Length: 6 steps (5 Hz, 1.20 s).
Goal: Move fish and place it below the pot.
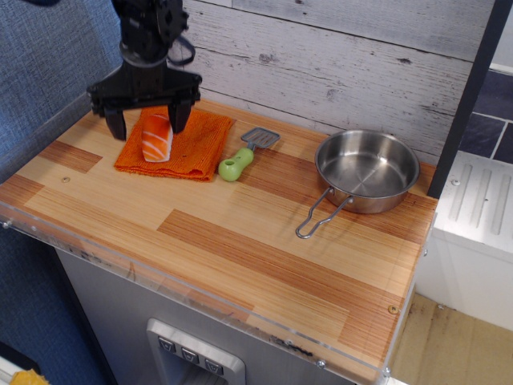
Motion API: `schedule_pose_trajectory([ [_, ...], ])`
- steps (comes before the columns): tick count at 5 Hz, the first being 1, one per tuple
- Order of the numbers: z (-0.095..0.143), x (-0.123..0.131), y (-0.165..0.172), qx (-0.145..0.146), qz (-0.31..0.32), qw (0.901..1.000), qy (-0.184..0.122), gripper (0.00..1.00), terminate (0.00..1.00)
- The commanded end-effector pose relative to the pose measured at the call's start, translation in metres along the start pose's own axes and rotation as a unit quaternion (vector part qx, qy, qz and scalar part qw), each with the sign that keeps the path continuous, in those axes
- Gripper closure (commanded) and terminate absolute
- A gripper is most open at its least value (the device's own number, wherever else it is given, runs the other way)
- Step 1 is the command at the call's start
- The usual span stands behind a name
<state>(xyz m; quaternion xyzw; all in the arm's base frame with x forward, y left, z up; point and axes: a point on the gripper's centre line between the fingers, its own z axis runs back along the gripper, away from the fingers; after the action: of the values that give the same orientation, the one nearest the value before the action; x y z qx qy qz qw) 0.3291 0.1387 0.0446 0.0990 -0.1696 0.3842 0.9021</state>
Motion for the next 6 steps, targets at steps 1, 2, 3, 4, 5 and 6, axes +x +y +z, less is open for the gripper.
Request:
schedule_pose_trajectory([
  [1, -0.011, -0.004, -0.007, -0.044, -0.007, 0.9990, 0.002, 0.00, 0.00],
  [2, -0.011, -0.007, -0.009, -0.043, -0.009, 0.9990, -0.002, 1.00, 0.00],
  [3, -0.008, -0.006, -0.010, -0.043, -0.011, 0.9990, -0.006, 1.00, 0.00],
  [4, -0.005, -0.005, -0.008, -0.042, -0.008, 0.9990, -0.010, 1.00, 0.00],
  [5, 0.002, -0.002, -0.009, -0.047, -0.007, 0.9988, -0.014, 1.00, 0.00],
  [6, 0.024, 0.008, -0.012, -0.059, 0.002, 0.9978, -0.031, 1.00, 0.00],
])
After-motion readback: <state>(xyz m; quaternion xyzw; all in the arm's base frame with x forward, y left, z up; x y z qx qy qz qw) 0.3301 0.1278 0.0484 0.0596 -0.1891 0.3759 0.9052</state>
